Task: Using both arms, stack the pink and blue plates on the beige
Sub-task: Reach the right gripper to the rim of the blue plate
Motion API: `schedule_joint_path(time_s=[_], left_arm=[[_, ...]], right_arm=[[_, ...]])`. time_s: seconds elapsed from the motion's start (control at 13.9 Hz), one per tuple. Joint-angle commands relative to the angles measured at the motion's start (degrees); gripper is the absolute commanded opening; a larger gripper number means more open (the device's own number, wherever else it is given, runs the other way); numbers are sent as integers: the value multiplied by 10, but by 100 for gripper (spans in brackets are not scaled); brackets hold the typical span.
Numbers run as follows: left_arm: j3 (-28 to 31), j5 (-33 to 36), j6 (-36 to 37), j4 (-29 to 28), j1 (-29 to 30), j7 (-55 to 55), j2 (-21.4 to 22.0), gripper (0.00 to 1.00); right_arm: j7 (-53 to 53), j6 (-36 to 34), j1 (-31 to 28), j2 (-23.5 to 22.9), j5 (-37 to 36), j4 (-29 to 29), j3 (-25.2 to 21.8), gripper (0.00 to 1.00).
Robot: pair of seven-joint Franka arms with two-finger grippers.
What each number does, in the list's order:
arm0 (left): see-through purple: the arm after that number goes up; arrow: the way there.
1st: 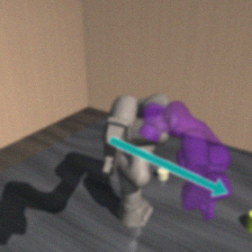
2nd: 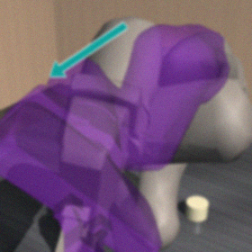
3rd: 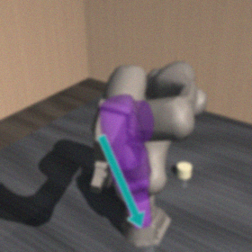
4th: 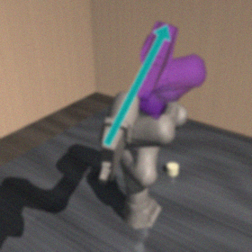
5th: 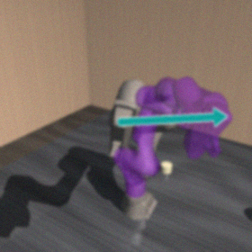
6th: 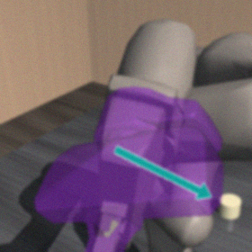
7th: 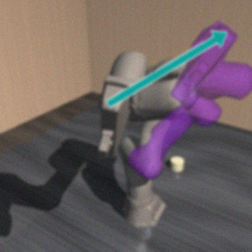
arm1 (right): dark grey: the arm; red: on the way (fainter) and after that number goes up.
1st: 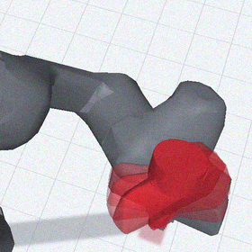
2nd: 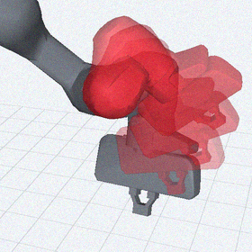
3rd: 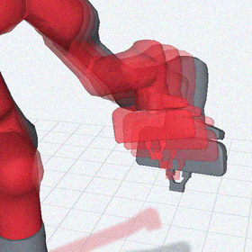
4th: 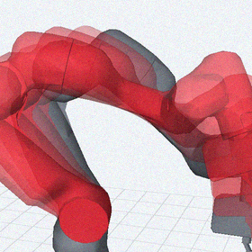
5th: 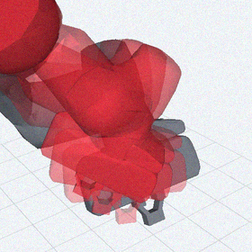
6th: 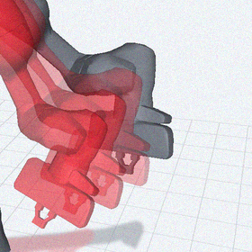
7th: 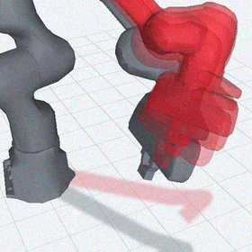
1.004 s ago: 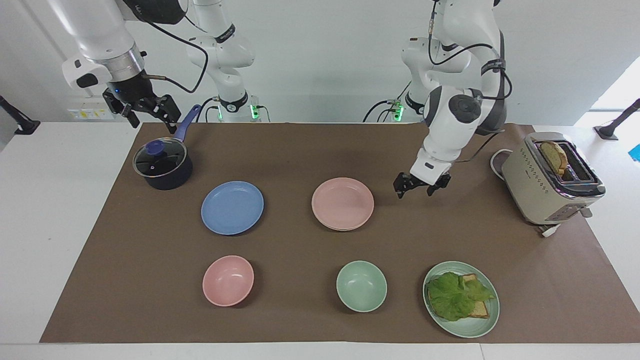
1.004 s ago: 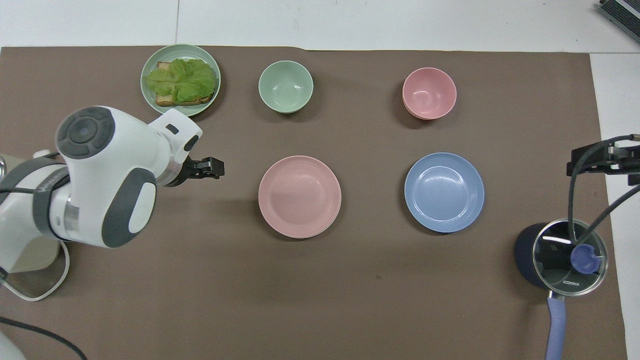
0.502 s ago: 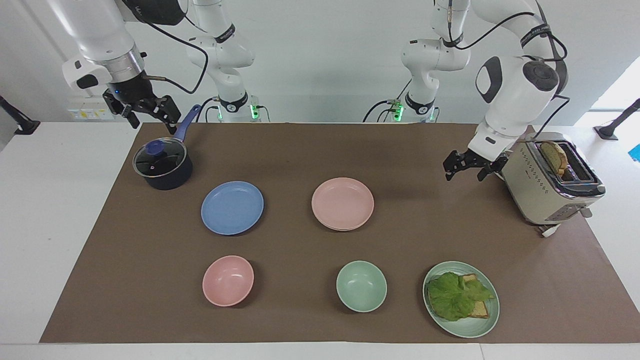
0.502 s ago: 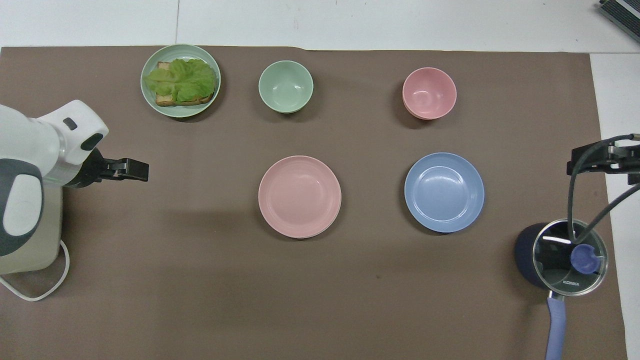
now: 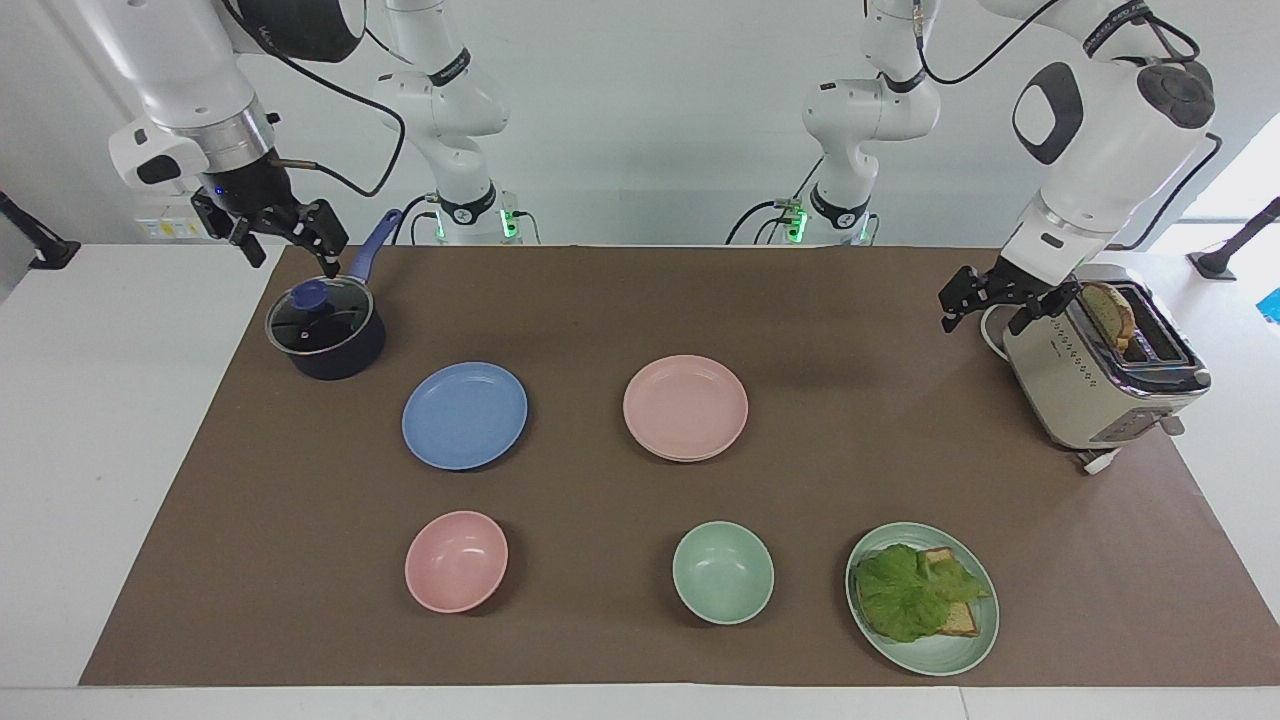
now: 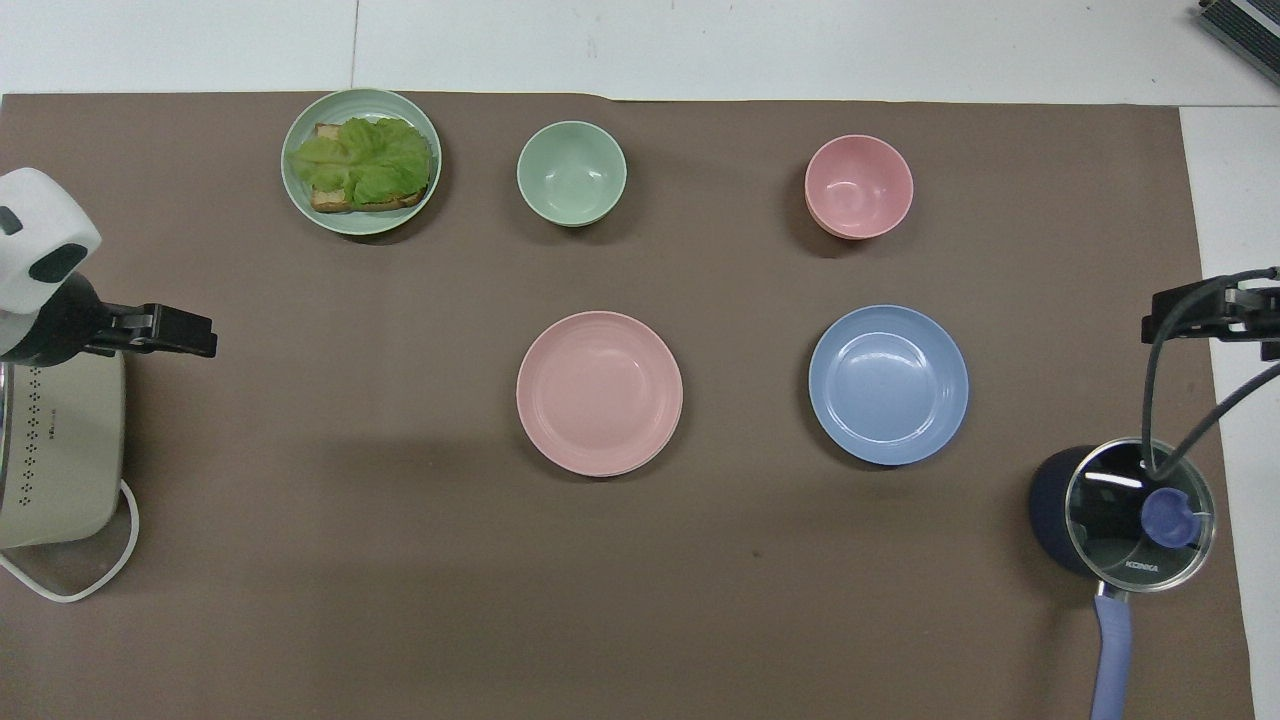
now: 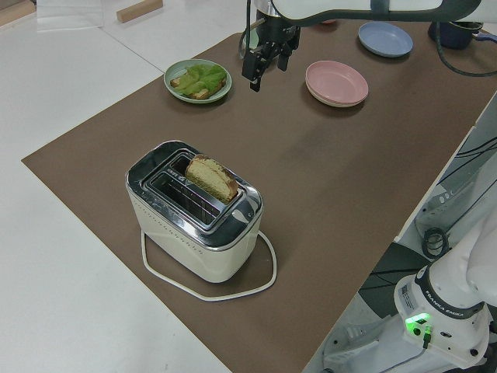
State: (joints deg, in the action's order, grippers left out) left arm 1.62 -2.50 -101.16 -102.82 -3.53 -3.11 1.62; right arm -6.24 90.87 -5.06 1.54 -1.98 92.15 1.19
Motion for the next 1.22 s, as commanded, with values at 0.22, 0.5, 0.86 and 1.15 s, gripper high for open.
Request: schedule_joint_path(time_s=[0.22,0.5,0.86,1.15], left_arm=[[-5,23,115,103,7,-6,3,100],[-3,23,163,133,7,-6,5,100],[-7,21,163,119,5,-1,33,100],[-6,20,155,119,7,4,32,100]], right_arm=[[19,151,2,22,14,157,4,100],[37,262,5,-18,15,227,5,100],[65,375,5,-86,14,258,7,90],[86,388,4,-110,15,261,9,72]])
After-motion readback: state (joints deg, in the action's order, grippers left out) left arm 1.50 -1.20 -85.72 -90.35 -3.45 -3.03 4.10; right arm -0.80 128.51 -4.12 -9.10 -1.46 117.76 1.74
